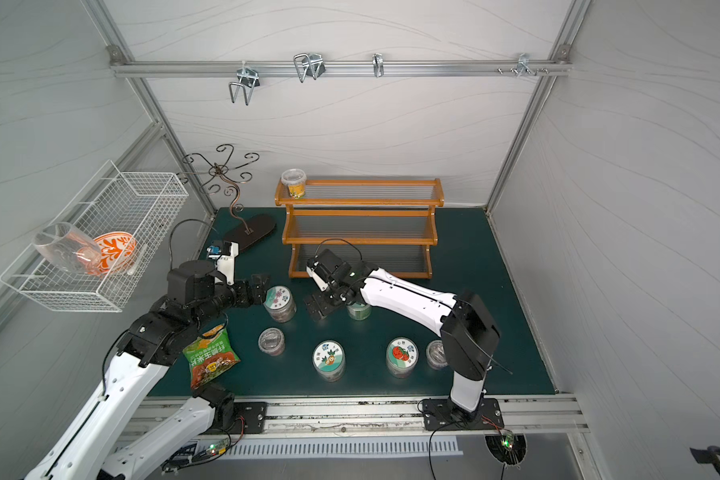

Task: Place the seed container on the shelf
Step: Pick up the seed jar at the center of the board.

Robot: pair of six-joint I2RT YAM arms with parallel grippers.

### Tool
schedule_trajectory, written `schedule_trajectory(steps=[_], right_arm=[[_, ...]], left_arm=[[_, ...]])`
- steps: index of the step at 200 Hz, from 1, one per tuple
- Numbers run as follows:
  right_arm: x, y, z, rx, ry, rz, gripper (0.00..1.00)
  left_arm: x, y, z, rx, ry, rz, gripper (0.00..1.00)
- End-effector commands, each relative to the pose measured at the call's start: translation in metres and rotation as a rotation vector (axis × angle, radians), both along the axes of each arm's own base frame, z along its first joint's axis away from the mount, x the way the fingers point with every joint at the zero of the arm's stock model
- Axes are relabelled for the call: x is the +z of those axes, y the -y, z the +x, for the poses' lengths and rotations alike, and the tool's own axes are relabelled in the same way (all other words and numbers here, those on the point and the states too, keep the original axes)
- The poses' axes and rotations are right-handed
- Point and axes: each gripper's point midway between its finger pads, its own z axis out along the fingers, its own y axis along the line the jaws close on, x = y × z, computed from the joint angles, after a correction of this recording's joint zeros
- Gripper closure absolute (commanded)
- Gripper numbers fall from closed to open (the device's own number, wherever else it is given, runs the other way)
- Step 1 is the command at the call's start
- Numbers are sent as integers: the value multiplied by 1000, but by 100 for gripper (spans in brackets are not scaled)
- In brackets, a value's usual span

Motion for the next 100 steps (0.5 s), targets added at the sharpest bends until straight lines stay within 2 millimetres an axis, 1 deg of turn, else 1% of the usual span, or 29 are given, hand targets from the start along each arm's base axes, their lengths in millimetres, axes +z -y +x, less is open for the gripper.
schedule_trajectory(steps=[1, 37, 61, 100], right_arm=[[-8, -12, 5, 21, 38, -33, 1], [-31, -23, 13, 15, 38, -74, 1], [-47, -23, 19, -8, 41, -114, 1], [-63, -21, 25, -31, 48, -158, 1]], left_arm=[[8, 1, -2, -10, 25, -19, 0], [11, 2, -6, -24, 34, -21, 0], [13, 0, -8, -20, 43, -20, 0], [13, -2, -11, -17, 51, -24, 0]])
